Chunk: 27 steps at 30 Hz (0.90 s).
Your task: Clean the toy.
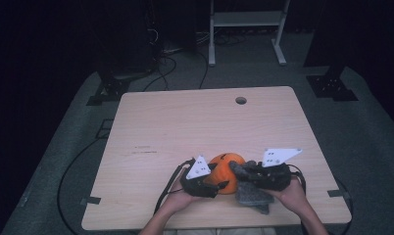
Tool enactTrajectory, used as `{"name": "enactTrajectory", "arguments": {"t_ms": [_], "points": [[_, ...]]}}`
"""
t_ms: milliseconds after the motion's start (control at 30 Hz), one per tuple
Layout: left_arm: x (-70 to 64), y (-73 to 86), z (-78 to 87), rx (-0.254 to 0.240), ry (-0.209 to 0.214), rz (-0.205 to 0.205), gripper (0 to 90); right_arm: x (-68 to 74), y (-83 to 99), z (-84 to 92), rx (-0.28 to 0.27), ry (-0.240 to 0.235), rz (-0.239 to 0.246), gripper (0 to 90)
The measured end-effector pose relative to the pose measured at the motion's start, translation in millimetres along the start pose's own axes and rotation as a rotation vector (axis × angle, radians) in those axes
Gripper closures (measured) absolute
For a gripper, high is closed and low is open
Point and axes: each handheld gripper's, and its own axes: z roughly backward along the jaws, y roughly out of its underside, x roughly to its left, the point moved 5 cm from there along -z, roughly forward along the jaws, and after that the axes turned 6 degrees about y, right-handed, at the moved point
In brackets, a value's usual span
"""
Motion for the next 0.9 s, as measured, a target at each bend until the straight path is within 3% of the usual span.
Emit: {"name": "enactTrajectory", "arguments": {"t_ms": [33, 67, 100, 133, 167, 200, 233, 300, 367, 467, 533, 633, 733, 833, 900], "points": [[1.4, 0.0, 1.9, 0.003, -0.001, -0.001, 32.6, 3.4, -1.5, -3.0, 0.013, 0.011, 0.03, 77.1], [1.4, 0.0, 1.9, 0.003, -0.001, -0.001, 34.0, 2.3, -1.7, -3.5, 0.012, 0.009, 0.031, 77.1], [7.1, -0.1, 7.0, -0.023, 0.009, 0.055, 35.2, -2.4, -0.5, -1.9, 0.001, 0.009, 0.008, 77.3], [10.4, 0.2, 9.0, -0.038, 0.015, 0.083, 35.7, -9.7, 2.7, 0.9, 0.005, 0.031, -0.016, 77.3], [13.6, 0.7, 10.6, -0.05, 0.019, 0.106, 35.8, -18.0, 7.5, 3.6, 0.022, 0.066, -0.031, 77.4], [13.6, 0.7, 10.6, -0.05, 0.019, 0.106, 35.8, -18.0, 7.5, 3.6, 0.022, 0.066, -0.031, 77.4], [17.5, 1.0, 11.3, -0.068, 0.035, 0.14, 35.9, -29.7, 17.7, 6.4, 0.049, 0.107, -0.071, 77.4], [16.2, 0.0, 8.5, -0.065, 0.033, 0.134, 35.9, -27.1, 20.9, 4.1, 0.058, 0.098, -0.069, 77.3], [15.8, -0.8, 7.3, -0.066, 0.025, 0.142, 35.7, -16.2, 15.8, -0.6, 0.056, 0.082, -0.022, 77.2], [14.6, -0.8, 6.6, -0.064, 0.019, 0.135, 36.0, 2.3, 2.9, -5.6, 0.024, 0.014, 0.025, 77.2], [13.6, -1.0, 7.0, -0.055, 0.009, 0.118, 36.2, 3.2, 0.5, -7.4, 0.042, 0.04, 0.051, 77.3], [14.0, -0.1, 8.6, -0.06, 0.018, 0.125, 36.2, -13.4, 7.8, -0.9, 0.026, 0.063, -0.013, 77.3], [15.3, 0.0, 9.4, -0.064, 0.032, 0.133, 36.2, -34.1, 20.3, 8.7, 0.065, 0.166, -0.062, 77.3], [13.9, -0.4, 6.5, -0.07, 0.037, 0.133, 35.9, -38.3, 26.5, 8.5, 0.063, 0.141, -0.103, 77.3], [13.9, -0.6, 5.1, -0.075, 0.034, 0.139, 35.5, -30.3, 18.8, 6.1, 0.026, 0.094, -0.091, 77.2]]}}
